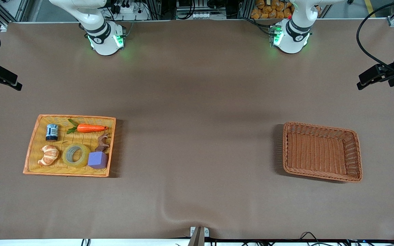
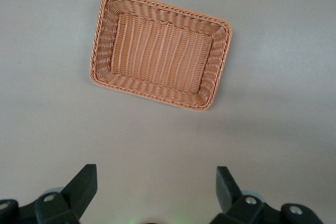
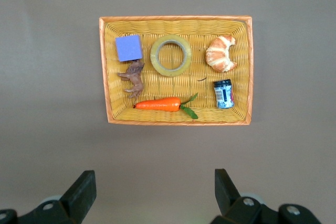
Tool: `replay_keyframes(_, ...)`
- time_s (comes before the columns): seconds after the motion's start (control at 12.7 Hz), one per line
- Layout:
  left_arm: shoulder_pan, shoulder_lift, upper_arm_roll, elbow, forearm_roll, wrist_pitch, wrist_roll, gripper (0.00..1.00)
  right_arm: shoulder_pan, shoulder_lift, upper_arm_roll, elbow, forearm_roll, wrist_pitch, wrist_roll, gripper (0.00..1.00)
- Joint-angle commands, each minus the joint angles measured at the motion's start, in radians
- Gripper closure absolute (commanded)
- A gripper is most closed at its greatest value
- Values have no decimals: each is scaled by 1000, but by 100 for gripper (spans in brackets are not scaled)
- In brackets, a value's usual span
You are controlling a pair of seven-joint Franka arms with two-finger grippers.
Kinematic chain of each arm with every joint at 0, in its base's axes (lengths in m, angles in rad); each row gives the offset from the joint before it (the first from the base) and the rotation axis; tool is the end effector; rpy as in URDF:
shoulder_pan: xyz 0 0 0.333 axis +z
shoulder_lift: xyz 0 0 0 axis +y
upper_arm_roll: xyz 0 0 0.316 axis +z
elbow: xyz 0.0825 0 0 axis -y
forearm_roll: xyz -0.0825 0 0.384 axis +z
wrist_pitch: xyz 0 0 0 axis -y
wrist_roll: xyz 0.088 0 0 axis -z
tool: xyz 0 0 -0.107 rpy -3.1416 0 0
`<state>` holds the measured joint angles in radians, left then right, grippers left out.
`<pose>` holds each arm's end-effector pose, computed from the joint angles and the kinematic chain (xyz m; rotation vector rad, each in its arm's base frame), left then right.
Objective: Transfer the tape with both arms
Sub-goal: 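Move the right gripper toward the tape roll in the orange tray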
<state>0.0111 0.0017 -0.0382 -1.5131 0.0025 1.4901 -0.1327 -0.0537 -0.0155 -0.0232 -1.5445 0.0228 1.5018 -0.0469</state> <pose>0.5470 -0.0145 0.6436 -3.1326 -0.1658 0.0383 0.5415 -0.0392 0.6394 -3.1163 0.0448 0.0401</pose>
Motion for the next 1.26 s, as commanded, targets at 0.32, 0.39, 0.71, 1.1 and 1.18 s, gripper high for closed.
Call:
replay_keyframes(0.32, -5, -5, -6, 16, 1, -1, 24, 0, 115, -3, 23, 61, 23, -101, 38, 0)
replay_keyframes(0.39, -5, -5, -6, 19, 4, -1, 24, 0, 126, 0, 25, 70, 78, -144, 35, 0)
replay_keyframes(0.71, 0, 6, -9, 16, 14, -22, 12, 0, 271, 91, 25, 70, 201, -181, 30, 0)
replay_keyframes(1.1, -2, 6, -9, 16, 13, -25, 5, 0, 420, 234, 23, 73, 178, -129, 24, 0)
replay_keyframes(1.18, -2, 8, -9, 16, 13, -25, -1, 0, 423, 280, 25, 76, 175, -53, 7, 0)
